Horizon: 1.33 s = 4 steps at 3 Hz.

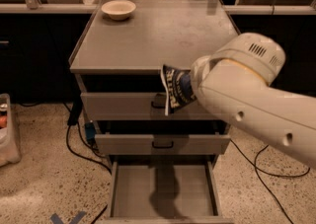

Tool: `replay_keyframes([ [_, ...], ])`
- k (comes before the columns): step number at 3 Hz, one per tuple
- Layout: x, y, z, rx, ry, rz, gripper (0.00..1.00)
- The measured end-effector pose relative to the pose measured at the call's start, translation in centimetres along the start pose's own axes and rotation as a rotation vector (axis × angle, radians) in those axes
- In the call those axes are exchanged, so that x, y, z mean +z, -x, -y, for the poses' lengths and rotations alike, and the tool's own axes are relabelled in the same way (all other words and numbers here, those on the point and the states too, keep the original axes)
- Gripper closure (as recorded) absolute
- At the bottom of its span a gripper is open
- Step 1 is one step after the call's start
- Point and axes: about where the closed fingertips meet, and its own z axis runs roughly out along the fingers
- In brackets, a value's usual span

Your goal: Pick blue chip bag from bottom drawer and place on counter

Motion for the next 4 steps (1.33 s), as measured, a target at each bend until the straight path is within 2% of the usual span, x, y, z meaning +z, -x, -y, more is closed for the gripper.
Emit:
replay_keyframes([
  [1, -2.2, 0.0, 4.3, -0.053, -0.063, -0.026, 1.00],
  [2, -1.4, 0.6, 8.1, -0.104, -0.109, -0.023, 1.00],
  [3, 2.4, 2.3, 10.9, -0.134, -0.145, 0.000, 1.00],
  [4, 8.7, 4.6, 13.3, -0.146, -0.153, 0.014, 1.00],
])
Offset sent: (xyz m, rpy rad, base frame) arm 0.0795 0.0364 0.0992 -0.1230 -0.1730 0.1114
